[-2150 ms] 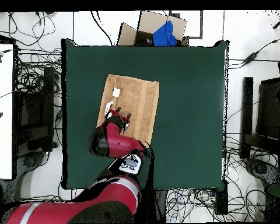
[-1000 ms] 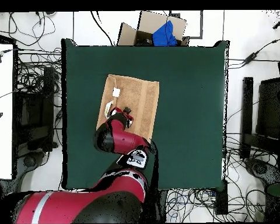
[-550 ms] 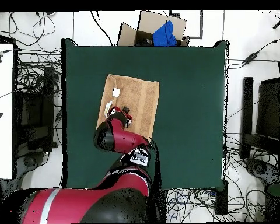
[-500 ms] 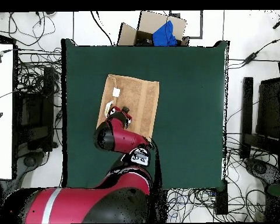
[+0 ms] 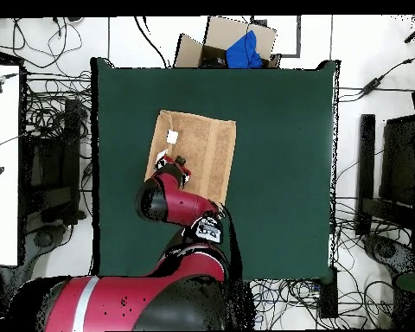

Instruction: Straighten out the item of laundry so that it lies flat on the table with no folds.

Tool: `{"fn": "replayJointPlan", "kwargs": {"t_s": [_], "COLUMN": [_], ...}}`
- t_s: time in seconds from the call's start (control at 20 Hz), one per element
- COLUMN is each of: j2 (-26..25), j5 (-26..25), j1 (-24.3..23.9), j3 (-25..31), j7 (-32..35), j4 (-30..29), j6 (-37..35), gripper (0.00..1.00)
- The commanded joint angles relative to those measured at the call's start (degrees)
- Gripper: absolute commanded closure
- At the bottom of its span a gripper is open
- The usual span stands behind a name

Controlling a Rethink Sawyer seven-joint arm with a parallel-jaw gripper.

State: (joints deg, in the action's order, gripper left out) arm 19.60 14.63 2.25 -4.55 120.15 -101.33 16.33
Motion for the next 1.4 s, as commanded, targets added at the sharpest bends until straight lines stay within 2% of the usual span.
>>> {"fn": "replayJointPlan", "kwargs": {"t_s": [0.05, 0.7, 1.0, 1.4], "j2": [0.3, -1.0, -2.6, -2.3], "j5": [-0.8, -0.1, 0.5, -0.5], "j1": [-1.5, -1.7, -0.8, -2.1], "j3": [7.9, 9.5, 8.4, 10.5], "j7": [10.2, 8.8, 7.6, 7.5], "j4": [0.5, 2.3, 3.3, 3.5], "j6": [-2.4, -3.7, -4.9, -5.9], "gripper": [1.00, 1.00, 1.00, 1.00]}}
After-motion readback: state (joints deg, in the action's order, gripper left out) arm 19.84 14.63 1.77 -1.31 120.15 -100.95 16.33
